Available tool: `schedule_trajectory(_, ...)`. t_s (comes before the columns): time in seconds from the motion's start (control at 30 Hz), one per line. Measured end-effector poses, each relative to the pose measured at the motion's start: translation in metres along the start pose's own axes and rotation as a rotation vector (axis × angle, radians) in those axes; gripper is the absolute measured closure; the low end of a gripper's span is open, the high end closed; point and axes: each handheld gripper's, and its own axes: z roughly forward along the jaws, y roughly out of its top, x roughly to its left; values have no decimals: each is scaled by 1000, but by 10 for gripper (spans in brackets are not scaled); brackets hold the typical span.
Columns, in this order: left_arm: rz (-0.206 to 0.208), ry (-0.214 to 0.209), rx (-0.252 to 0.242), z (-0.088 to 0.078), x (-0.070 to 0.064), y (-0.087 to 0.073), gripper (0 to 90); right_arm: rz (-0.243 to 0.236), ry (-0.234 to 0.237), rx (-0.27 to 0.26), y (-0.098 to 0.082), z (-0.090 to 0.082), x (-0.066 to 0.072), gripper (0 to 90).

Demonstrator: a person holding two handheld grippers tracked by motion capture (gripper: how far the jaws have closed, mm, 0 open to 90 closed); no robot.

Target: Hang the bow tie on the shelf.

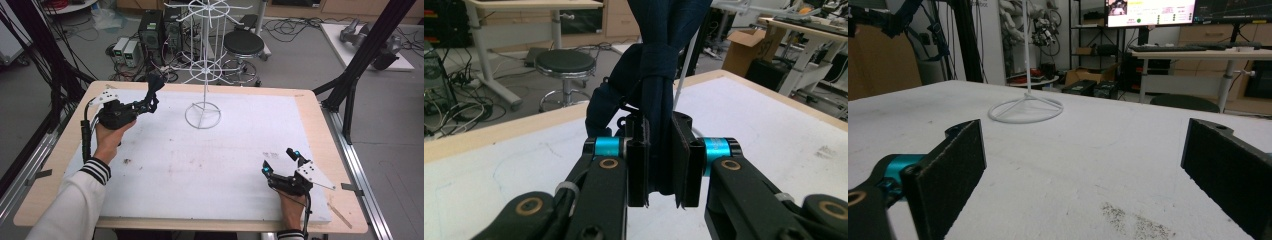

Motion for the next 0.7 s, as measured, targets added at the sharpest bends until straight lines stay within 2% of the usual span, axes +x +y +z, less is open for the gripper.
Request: schedule_trajectory(0.7,41,-37,-45,7,-23,34,788,2,0,0,0,0,0,31)
